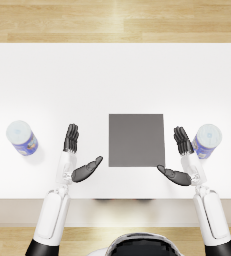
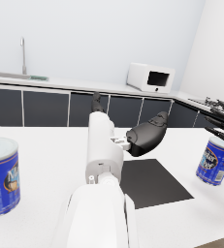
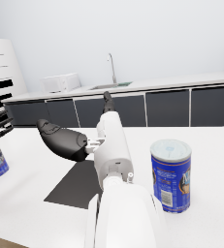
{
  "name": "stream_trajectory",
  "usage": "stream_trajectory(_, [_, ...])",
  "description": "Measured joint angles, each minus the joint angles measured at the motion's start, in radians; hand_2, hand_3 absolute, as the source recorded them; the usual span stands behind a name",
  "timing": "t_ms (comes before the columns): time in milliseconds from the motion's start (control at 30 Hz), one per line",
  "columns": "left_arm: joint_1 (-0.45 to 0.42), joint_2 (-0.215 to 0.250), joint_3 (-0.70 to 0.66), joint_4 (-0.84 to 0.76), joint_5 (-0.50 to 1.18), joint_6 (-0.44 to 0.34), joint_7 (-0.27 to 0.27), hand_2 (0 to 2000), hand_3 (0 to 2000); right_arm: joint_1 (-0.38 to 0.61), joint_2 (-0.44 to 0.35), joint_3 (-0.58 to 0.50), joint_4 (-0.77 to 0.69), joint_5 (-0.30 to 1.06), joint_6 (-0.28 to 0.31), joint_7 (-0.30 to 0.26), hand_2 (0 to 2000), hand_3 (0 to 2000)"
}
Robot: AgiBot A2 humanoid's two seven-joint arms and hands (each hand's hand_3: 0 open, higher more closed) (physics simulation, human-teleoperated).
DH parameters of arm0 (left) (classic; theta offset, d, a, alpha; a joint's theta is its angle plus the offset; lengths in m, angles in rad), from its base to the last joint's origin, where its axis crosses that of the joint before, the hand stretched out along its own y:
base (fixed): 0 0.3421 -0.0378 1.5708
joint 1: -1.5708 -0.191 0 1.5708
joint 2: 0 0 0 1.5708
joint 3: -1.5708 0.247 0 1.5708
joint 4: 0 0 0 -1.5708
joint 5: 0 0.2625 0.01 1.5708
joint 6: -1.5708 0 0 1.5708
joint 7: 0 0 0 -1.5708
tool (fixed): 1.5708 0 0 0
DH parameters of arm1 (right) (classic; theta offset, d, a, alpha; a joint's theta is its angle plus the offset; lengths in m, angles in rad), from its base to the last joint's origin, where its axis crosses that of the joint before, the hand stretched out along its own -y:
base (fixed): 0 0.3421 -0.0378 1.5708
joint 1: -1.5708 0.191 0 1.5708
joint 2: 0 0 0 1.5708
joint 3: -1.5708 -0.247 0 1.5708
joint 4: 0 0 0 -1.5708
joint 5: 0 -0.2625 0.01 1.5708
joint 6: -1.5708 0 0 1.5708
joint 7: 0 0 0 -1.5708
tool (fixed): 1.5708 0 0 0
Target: Pick up the blue can on the left and place it in the middle, then pick up the blue can on the right and place it on top of the can in the middle
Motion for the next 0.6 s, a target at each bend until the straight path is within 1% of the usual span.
stream_trajectory(600, [0.000, 0.000, 0.000, 0.000, 0.000, 0.000, 0.000, 0, 0, 0.000, 0.000, 0.000, 0.000, 0.000, 0.000, 0.000, 0, 0])
